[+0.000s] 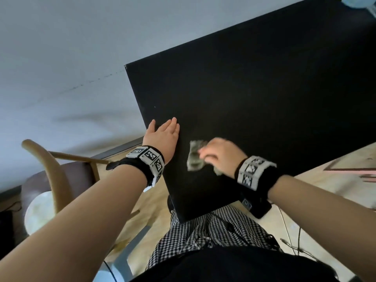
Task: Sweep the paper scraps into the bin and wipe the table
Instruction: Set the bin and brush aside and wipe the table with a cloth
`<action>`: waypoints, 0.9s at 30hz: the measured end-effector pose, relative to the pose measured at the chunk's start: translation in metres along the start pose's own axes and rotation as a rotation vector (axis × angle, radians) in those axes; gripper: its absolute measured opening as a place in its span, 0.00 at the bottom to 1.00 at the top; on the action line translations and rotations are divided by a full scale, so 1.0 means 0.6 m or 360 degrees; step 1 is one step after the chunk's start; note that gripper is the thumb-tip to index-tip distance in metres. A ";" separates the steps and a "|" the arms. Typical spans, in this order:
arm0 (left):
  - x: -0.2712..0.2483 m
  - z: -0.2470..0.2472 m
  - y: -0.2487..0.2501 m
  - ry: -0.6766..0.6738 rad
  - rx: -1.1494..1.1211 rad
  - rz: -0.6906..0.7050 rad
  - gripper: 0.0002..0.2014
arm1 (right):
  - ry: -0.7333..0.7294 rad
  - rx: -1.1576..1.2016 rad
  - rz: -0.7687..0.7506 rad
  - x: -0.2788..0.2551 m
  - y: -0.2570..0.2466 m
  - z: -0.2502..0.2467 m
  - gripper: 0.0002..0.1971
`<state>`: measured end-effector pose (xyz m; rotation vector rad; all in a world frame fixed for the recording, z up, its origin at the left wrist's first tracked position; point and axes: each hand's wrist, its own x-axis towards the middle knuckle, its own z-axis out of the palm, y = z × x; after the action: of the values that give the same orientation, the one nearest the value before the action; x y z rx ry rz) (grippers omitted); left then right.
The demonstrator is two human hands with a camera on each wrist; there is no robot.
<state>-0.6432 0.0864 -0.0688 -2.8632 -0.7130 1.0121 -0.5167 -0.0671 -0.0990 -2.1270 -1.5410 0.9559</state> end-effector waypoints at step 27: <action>-0.053 0.052 0.034 -0.0103 0.0333 0.0293 0.74 | 0.0787 -0.0153 0.0900 -0.082 -0.001 0.026 0.10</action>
<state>-0.6750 0.0510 -0.0780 -2.7621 -0.3270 1.1300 -0.5369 -0.1143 -0.0939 -2.6689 -0.7758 0.4399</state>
